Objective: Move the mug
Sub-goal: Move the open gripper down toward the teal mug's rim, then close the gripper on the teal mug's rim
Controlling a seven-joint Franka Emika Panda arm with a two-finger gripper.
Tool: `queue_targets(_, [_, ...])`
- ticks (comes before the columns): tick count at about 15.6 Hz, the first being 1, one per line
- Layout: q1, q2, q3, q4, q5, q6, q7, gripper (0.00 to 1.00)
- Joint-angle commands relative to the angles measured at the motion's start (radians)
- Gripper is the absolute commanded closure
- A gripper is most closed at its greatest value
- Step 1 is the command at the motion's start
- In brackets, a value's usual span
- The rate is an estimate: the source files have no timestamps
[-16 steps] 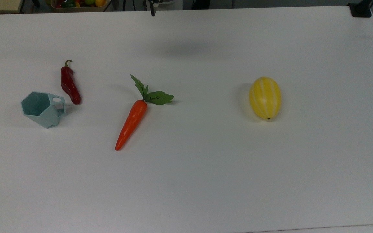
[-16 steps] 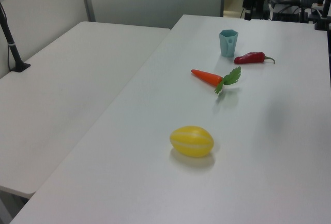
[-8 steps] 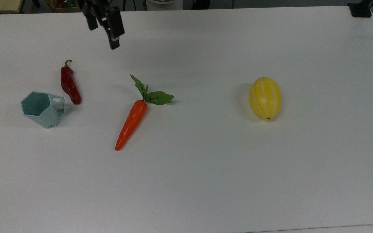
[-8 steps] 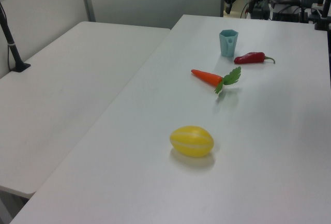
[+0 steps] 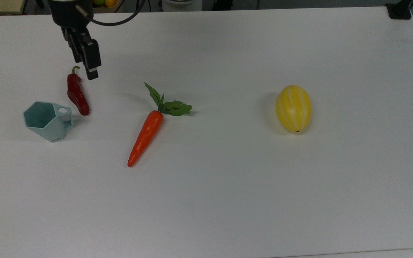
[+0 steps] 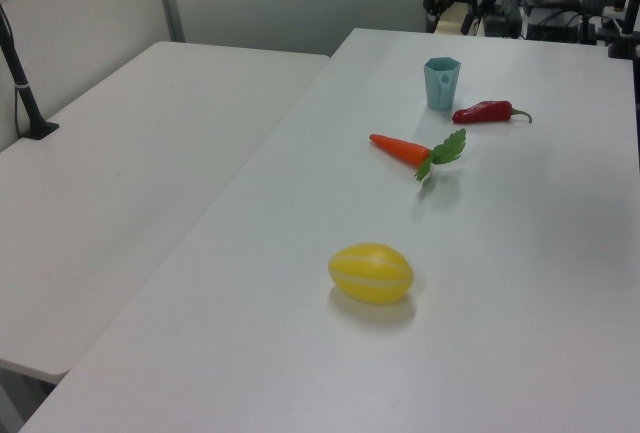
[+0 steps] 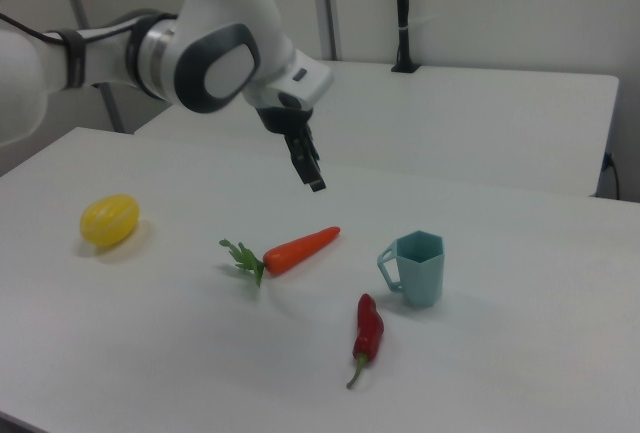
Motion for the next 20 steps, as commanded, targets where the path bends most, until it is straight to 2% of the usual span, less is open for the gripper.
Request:
queue_targets(1, [-0.005,0.054,-0.017,-0.002,0.004,0.060,0.017,0.36])
queue_targets(8, [-0.024,0.152,-0.025,-0.007,-0.030,0.139,0.020,0.36])
queue_targets(16, [-0.033,0.190,-0.057,-0.051,-0.033,0.225,0.023,0.35])
queue_targets(20, [-0.033,0.216,-0.063,-0.053,-0.065,0.244,0.024,0.35])
